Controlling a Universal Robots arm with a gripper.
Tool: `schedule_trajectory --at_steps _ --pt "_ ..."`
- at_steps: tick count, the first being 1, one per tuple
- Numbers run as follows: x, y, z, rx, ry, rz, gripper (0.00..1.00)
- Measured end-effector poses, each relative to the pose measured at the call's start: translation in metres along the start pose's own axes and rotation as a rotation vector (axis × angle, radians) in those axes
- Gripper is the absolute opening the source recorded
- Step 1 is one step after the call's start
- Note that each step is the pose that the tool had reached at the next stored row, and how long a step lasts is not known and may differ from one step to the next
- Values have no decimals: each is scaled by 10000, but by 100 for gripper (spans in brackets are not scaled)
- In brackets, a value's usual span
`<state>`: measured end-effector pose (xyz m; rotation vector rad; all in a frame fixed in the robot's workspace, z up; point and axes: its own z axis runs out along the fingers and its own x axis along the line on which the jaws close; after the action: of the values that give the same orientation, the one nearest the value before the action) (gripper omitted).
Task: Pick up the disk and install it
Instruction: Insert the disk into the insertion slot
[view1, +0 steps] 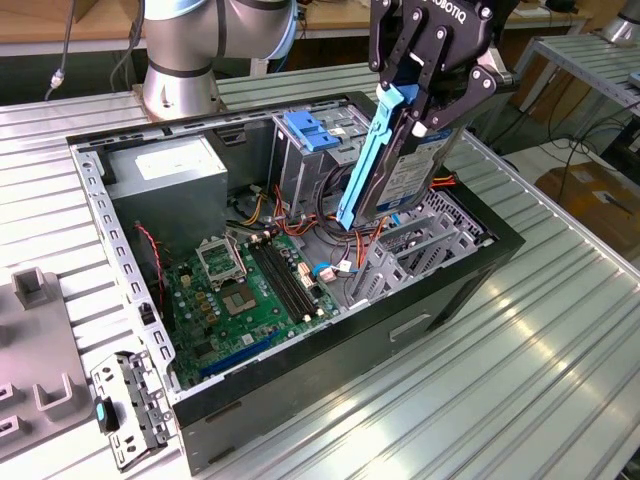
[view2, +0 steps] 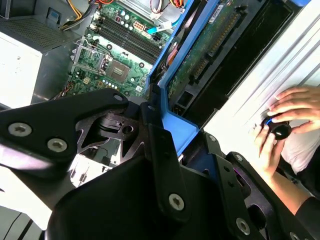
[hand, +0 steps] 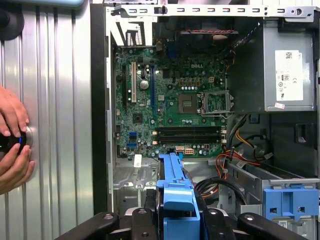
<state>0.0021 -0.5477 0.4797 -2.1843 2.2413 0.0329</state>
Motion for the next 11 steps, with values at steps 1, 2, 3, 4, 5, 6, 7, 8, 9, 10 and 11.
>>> schedule_trajectory --at_steps 1,2,3,4,5,6,7,8,9,10,11 --pt "0 0 0 0 0 1 37" --pt "0 0 0 0 -1 0 37" --pt "0 0 0 0 0 0 37" --pt "0 0 0 0 0 0 37" --pt "0 0 0 0 0 0 37" --pt "0 -1 2 17 0 -1 37" --pt "0 0 6 46 2 -1 37" --pt "1 0 14 84 9 -2 37" --pt "2 -1 24 109 15 -3 37" --pt "3 0 32 126 17 -3 37" --pt "13 -1 45 150 15 -4 37"
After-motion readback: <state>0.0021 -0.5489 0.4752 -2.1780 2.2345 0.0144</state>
